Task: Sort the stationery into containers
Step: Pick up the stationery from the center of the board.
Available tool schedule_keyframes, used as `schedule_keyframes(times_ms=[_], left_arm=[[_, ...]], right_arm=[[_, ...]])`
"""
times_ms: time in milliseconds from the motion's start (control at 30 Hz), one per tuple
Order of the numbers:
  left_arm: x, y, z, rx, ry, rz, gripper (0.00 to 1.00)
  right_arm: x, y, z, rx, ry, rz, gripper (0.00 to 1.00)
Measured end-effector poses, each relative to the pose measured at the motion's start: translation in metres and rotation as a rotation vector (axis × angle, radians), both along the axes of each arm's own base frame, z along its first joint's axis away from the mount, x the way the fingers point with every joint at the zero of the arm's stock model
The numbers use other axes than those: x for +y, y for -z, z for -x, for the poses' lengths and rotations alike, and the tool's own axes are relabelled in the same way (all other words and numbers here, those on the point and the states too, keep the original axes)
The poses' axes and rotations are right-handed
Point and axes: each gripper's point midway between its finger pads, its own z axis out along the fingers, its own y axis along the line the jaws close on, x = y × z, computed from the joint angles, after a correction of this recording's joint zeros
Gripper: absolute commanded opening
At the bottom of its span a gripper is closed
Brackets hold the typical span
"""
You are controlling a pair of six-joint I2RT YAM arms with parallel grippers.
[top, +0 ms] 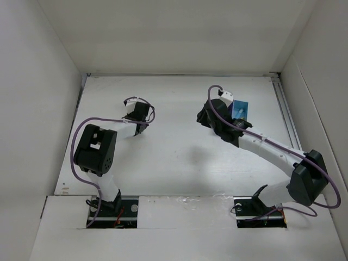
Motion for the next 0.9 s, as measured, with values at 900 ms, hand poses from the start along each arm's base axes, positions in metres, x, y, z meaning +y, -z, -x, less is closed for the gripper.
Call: schedule_keyframes(times_ms=[900], left_arm=[[-0.162, -0.065, 0.091, -0.233, 0.856, 0.573, 0.00]], right_arm=[[0.061, 0.061, 0.019, 0.240, -0.360, -0.119, 0.68]])
